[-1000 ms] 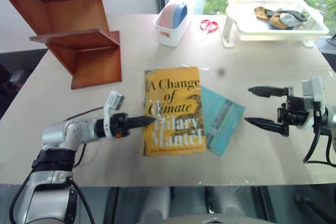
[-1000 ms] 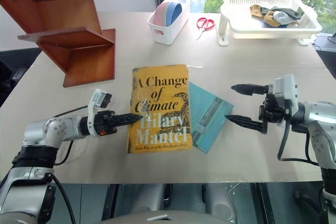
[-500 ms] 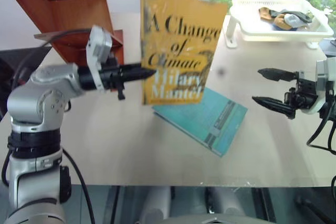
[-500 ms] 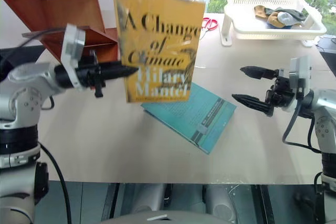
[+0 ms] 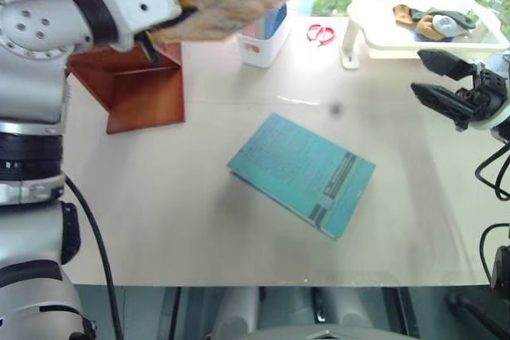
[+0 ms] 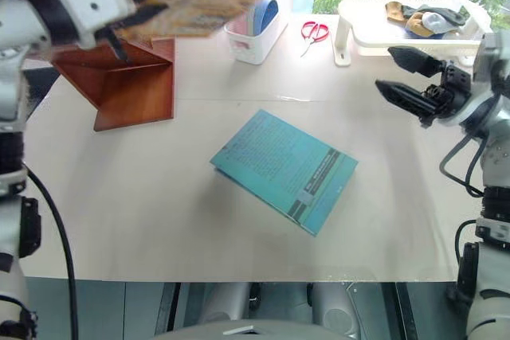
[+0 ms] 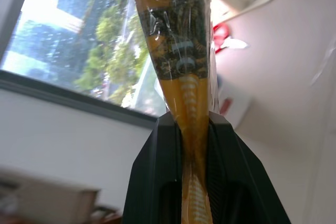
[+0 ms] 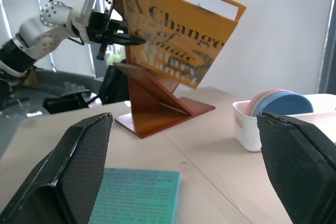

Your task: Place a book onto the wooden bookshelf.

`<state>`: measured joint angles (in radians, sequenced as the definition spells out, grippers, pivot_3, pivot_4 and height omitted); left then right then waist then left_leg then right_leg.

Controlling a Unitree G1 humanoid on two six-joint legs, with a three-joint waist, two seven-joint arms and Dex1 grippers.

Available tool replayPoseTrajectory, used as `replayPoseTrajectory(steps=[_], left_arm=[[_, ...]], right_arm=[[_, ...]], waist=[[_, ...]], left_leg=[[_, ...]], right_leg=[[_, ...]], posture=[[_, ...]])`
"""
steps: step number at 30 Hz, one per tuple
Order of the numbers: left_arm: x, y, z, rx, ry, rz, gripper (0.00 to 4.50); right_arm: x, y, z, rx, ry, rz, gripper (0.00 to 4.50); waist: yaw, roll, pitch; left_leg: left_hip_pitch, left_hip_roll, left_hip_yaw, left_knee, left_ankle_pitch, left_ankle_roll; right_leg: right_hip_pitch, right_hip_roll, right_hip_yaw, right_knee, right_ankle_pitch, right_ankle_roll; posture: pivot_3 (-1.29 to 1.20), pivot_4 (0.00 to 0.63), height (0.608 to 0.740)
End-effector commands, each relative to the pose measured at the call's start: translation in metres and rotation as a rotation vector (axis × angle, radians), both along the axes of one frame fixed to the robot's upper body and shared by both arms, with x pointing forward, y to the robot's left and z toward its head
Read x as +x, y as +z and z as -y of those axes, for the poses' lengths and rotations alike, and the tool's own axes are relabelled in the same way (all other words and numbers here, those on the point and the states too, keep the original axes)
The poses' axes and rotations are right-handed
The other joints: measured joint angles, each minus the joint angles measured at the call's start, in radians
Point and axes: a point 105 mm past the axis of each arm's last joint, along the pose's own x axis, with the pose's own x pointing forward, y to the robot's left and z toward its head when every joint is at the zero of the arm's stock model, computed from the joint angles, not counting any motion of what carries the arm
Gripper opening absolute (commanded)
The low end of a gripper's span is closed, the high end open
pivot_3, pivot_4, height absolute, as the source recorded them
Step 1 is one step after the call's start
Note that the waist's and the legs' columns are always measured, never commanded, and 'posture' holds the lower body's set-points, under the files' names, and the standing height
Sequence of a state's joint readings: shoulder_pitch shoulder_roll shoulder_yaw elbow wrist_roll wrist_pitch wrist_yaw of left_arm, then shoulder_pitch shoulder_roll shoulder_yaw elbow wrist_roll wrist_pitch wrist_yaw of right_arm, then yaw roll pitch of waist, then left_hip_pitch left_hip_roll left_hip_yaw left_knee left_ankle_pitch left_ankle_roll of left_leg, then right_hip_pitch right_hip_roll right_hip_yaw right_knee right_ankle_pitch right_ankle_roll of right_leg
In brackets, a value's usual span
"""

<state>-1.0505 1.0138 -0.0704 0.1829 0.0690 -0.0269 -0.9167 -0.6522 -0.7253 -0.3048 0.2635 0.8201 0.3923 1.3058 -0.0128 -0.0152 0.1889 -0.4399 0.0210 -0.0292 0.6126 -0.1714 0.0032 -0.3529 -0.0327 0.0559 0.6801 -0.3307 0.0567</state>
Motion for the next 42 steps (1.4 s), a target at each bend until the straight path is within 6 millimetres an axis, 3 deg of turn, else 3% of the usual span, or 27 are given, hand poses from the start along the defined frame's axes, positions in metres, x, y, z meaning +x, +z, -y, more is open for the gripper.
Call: replayPoseTrajectory(steps=[1,3,9,15,26,30,42], left_arm=[[-0.013,0.037,-0.01,0.074,0.037,0.182,0.14],[-0.013,0.04,-0.018,0.12,0.074,0.19,0.14],[-0.009,0.025,-0.057,0.267,0.265,0.12,0.14],[-0.01,0.018,-0.098,0.354,0.446,0.064,0.14],[-0.005,0.004,-0.128,0.344,0.555,-0.009,0.14],[-0.008,-0.002,-0.148,0.304,0.647,-0.047,0.14],[-0.008,-0.013,-0.154,0.261,0.682,-0.108,0.14]], right_arm=[[-0.002,0.006,0.001,-0.01,0.027,0.031,4.5],[-0.001,0.004,-0.001,-0.013,0.035,0.027,4.5],[0.003,0.003,-0.006,0.0,0.056,0.034,4.5],[-0.001,0.022,-0.008,0.075,0.104,0.073,4.5],[-0.023,0.024,-0.019,0.008,0.256,0.016,4.5],[-0.028,0.026,-0.02,0.012,0.285,0.006,4.5],[-0.029,0.028,-0.017,0.029,0.29,0.021,4.5]], waist=[[0.001,0.0,0.0],[0.0,0.0,0.0],[-0.006,0.001,0.001],[-0.019,0.001,0.001],[-0.024,0.001,0.001],[-0.029,0.002,0.002],[-0.034,0.002,0.002]], left_leg=[[-0.001,0.0,-0.001,0.001,0.0,0.0],[-0.012,0.0,-0.002,0.005,0.0,0.0],[-0.013,-0.003,0.0,0.006,0.0,0.0],[-0.013,-0.003,0.001,0.006,0.001,-0.001],[-0.014,-0.002,0.0,0.008,0.001,-0.001],[-0.014,-0.001,0.0,0.009,0.001,-0.001],[-0.013,0.001,0.003,0.016,0.001,-0.001]], right_leg=[[-0.001,0.0,-0.001,0.0,0.0,0.0],[-0.01,0.0,-0.002,0.003,0.0,0.0],[-0.015,0.0,0.0,0.01,0.0,0.0],[-0.018,0.001,0.002,0.016,0.0,0.0],[-0.019,0.001,0.0,0.017,0.0,0.0],[-0.019,0.001,0.0,0.019,0.0,0.0],[-0.022,0.004,0.006,0.031,0.0,0.0]], posture=[[0.0,0.15,0.74],[0.0,0.15,0.74],[0.0,0.15,0.74],[0.0,0.15,0.74],[0.0,0.15,0.74],[0.0,0.15,0.74],[0.0,0.15,0.74]])
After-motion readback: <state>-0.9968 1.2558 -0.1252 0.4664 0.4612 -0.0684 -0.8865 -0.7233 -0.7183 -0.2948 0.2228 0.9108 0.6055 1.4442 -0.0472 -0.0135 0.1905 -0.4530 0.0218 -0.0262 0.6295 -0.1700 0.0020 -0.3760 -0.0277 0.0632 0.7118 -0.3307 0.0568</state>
